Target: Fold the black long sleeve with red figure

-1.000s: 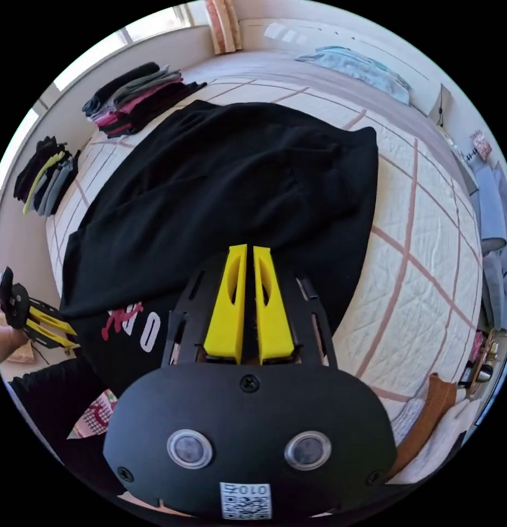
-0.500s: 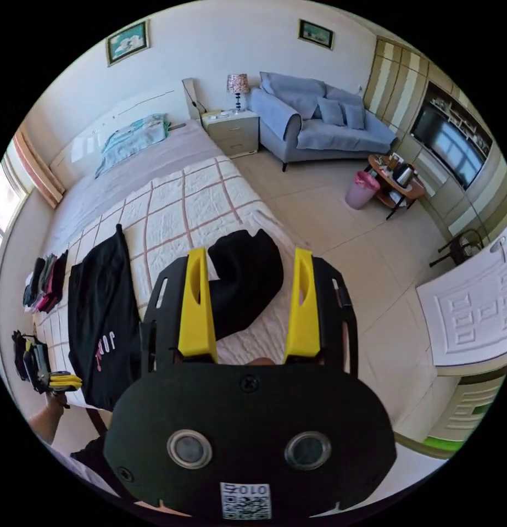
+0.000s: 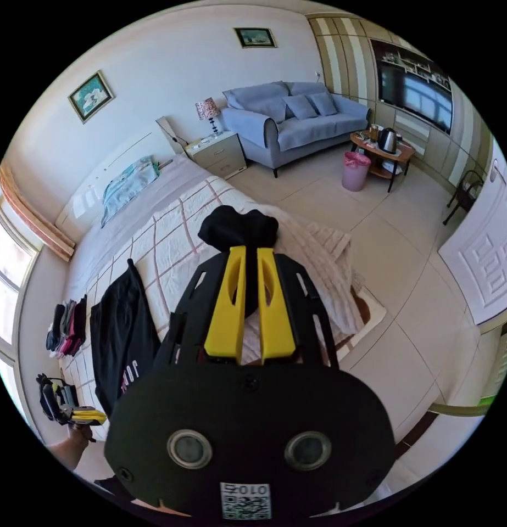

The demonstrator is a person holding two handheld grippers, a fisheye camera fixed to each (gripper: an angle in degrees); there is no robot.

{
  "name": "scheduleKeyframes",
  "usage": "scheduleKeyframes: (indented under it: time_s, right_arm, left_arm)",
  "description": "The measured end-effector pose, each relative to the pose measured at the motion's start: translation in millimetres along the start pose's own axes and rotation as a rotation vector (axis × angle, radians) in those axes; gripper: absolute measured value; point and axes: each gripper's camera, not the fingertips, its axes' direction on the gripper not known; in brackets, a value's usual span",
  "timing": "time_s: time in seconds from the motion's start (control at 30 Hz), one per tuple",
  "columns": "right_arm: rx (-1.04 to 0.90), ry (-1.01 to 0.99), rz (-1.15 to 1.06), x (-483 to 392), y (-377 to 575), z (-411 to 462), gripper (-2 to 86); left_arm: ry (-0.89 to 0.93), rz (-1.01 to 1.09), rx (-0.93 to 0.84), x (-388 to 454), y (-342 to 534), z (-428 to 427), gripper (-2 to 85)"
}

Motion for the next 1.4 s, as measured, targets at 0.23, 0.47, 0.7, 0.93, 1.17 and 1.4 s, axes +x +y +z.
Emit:
scheduleKeyframes:
  time_s: [0.23,0.47,0.7,0.93,1.17,1.4]
  right_arm:
    - [0.258,-0.002,-0.374,-221,32,-71,5.8]
    - [-0.149,-0.725,-0.780,-412,134,-17,8.3]
    - [-0.410,-0.405,-0.710,-331,177,71,8.0]
    - [-0.561,-0.170,-0.711,-284,215,138,9.1]
    - [-0.668,-0.140,-0.529,-286,221,198,10.3]
    - [-0.724,-0.139,-0.589,-281,265,199,8.9]
  left_arm:
    - [-0.015,-0.040,0.113,-11,16,-39,2.6]
    - [-0.017,-0.203,0.248,-52,56,-93,4.4]
    - [-0.010,-0.393,0.248,-108,113,-133,5.7]
    - [0.065,-0.422,0.342,-122,101,-153,6.0]
    - [0.085,-0.385,0.351,-114,63,-158,5.9]
    - [0.113,-0.340,0.288,-101,41,-163,5.7]
